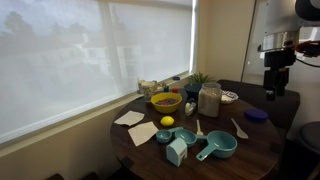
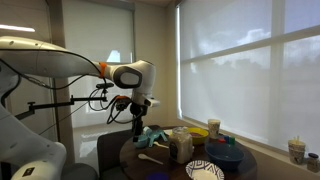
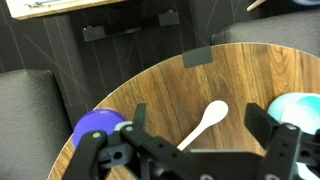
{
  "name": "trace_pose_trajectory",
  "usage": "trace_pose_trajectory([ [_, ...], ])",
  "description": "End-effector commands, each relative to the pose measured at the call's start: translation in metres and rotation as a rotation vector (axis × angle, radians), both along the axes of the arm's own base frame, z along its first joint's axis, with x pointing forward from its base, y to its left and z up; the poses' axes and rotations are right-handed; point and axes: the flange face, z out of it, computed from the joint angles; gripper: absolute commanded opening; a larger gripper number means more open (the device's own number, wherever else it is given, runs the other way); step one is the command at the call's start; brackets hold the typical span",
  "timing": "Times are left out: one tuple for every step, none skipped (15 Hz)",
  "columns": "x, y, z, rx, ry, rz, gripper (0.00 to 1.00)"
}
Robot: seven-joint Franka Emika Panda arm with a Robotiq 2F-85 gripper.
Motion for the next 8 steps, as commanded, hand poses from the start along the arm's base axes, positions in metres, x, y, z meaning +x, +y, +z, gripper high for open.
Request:
trace_pose_trajectory([
  [0.000,-0.019,-0.010,-0.015,0.021,-0.029,1.00],
  [-0.002,-0.029,-0.014,-0.001,0.042,-0.039,1.00],
  [-0.004,-0.042,-0.017,0.005,0.045,-0.050,1.00],
  [-0.007,-0.053,-0.022,0.010,0.056,-0.055,1.00],
  [-0.009,-0.066,-0.027,0.015,0.065,-0.063,1.00],
  [-0.012,-0.079,-0.033,0.023,0.077,-0.065,1.00],
  [-0.015,-0.090,-0.038,0.031,0.085,-0.065,1.00],
  [-0.018,-0.102,-0.043,0.038,0.089,-0.059,1.00],
])
